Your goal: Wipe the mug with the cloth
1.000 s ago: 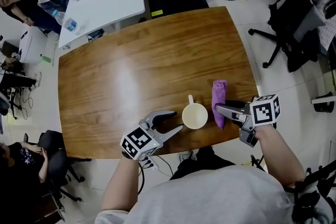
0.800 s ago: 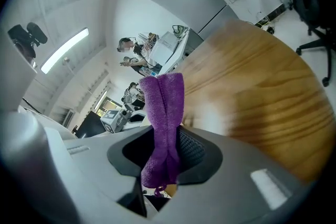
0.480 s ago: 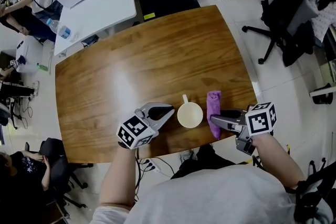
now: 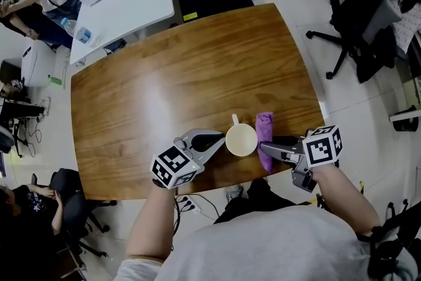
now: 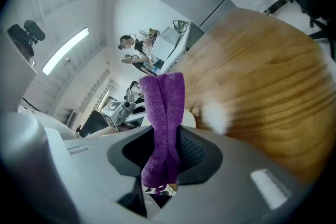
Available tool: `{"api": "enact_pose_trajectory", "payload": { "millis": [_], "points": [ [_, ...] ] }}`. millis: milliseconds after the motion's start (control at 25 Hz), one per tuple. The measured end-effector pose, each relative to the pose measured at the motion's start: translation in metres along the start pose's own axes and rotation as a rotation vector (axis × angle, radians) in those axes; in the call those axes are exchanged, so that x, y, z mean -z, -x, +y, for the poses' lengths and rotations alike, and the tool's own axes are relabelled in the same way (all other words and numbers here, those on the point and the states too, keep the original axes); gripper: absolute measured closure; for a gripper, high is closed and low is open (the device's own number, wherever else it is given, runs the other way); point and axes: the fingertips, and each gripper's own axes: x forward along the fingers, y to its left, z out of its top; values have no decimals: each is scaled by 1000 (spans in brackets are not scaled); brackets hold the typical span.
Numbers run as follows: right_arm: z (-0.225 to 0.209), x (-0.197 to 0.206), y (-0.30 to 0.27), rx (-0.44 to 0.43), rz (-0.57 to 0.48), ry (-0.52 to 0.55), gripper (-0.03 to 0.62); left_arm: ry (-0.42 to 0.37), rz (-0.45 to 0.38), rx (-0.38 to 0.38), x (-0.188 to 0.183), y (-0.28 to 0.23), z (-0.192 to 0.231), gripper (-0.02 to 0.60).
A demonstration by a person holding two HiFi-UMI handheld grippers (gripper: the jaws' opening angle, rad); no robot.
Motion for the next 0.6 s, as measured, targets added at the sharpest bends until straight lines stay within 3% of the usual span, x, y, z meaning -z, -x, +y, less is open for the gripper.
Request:
{"api": "enact_pose_trajectory", "payload": {
  "millis": [360, 600],
  "points": [
    [-9, -17, 1, 28, 1, 28, 468, -12, -6, 9, 4, 2, -19, 577],
    [-8, -18, 1, 26, -9, 30, 468, -22, 30, -52, 15, 5, 5, 578]
  ]
}}
